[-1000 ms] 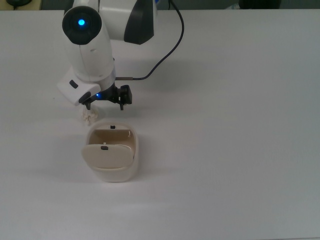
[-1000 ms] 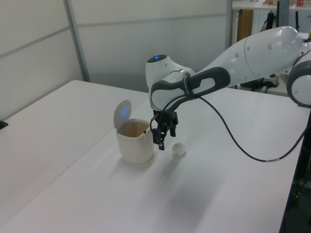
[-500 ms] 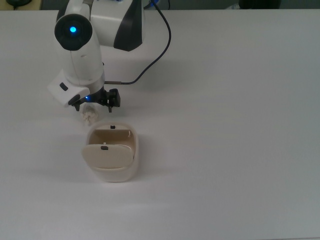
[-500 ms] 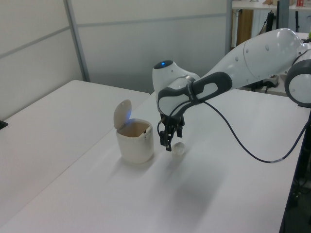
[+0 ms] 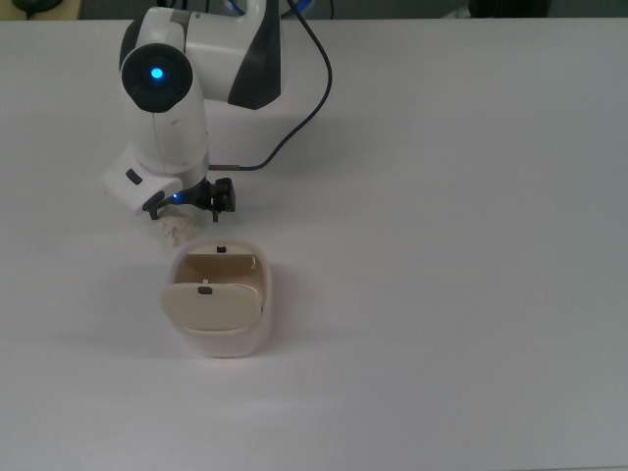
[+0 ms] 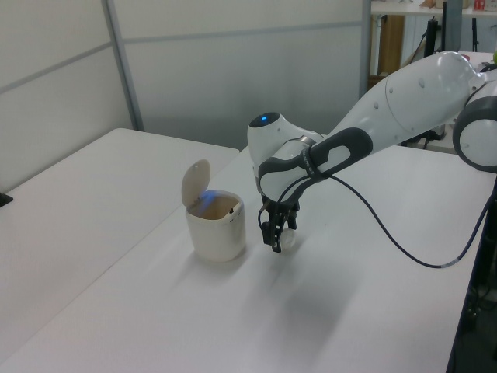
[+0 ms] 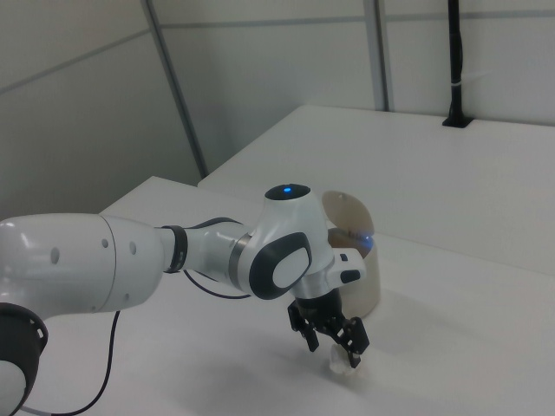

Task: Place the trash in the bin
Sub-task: 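Lower the gripper onto the paper ball and close on it, then lift the paper ball and carry it over the bin opening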

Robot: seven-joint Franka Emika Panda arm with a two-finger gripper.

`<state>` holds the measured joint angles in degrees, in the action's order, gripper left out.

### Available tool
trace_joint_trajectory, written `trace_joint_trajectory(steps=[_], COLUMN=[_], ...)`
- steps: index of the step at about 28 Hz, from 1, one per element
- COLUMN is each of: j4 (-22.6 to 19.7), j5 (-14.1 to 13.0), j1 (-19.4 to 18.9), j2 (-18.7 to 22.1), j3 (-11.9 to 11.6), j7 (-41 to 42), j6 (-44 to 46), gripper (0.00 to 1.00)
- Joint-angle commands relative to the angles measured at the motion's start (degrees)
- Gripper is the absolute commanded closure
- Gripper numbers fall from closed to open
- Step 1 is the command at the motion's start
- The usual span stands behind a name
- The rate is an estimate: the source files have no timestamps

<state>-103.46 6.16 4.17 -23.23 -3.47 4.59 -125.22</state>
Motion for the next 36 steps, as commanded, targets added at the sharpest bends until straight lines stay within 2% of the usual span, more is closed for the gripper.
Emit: trace_joint_trajectory(steps=[1, 4, 5, 9, 16, 20, 24, 27, 28, 30, 36], j4=[-1.4, -1.4, -1.4, -1.3, -0.7, 0.2, 0.9, 3.4, 5.9, 8.3, 12.6], j5=[1.7, 1.7, 1.7, 1.7, 1.6, 1.2, 0.3, -1.2, -2.4, -3.0, -5.2], j1=[0.0, 0.2, 0.3, 0.3, 0.4, 0.2, 0.1, -0.1, -0.3, -0.5, -0.7], j2=[0.4, 0.4, 0.4, 0.4, 0.6, 2.7, 6.4, 7.4, 7.4, 7.4, 6.3], j3=[-0.2, -0.2, -0.2, -0.2, -0.2, -0.2, -0.1, 0.3, 0.4, 0.5, 0.8], j7=[-1.6, -1.6, -1.6, -1.6, -1.6, -1.8, -1.9, -2.7, -3.5, -4.3, -8.8], j6=[-2.3, -2.3, -2.5, -2.7, -2.6, -1.7, -0.1, 2.3, 3.5, 4.4, 3.6], gripper=[0.40, 0.64, 0.78, 0.99, 1.00, 1.00, 1.00, 1.00, 1.00, 1.00, 1.00])
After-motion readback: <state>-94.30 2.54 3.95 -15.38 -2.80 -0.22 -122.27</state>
